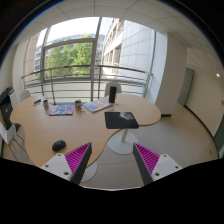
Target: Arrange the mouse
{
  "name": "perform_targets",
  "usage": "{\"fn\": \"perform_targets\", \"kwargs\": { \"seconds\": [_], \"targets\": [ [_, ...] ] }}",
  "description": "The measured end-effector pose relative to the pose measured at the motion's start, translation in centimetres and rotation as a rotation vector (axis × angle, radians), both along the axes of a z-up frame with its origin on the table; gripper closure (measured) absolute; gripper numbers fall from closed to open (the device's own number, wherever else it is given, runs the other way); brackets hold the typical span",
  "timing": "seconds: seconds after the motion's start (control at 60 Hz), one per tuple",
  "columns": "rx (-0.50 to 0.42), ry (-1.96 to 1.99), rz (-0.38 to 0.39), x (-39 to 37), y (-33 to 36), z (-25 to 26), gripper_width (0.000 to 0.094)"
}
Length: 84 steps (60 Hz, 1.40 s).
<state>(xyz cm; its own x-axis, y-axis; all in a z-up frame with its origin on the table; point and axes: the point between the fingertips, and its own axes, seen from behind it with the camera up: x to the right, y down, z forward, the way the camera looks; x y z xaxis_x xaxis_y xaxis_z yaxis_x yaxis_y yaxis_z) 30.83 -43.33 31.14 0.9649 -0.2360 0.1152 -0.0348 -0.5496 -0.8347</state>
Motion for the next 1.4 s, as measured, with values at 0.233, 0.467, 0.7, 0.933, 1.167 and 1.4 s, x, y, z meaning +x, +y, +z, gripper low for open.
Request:
{"fn": "perform_targets", "kwargs": {
  "seconds": [0.233, 0.467, 0.7, 0.933, 1.167, 1.4],
  "targets": [
    [-0.038, 0.007, 0.028, -2.1, -0.5, -6.2, 0.0093],
    [-0.085, 0.102, 0.187, -12.9, 0.2, -18.4, 0.0088],
    [-0.063, 0.179, 0.309, -24.5, 8.4, -25.9, 0.0088],
    [-0.104, 0.181, 0.293, -29.3, 18.5, -31.9, 0.0091],
    [-0.098, 0.204, 0.258, -30.6, 24.4, -32.2, 0.0096],
    [-0.111, 0.109, 0.273, -32.6, 27.5, -32.8, 0.0376]
  ]
}}
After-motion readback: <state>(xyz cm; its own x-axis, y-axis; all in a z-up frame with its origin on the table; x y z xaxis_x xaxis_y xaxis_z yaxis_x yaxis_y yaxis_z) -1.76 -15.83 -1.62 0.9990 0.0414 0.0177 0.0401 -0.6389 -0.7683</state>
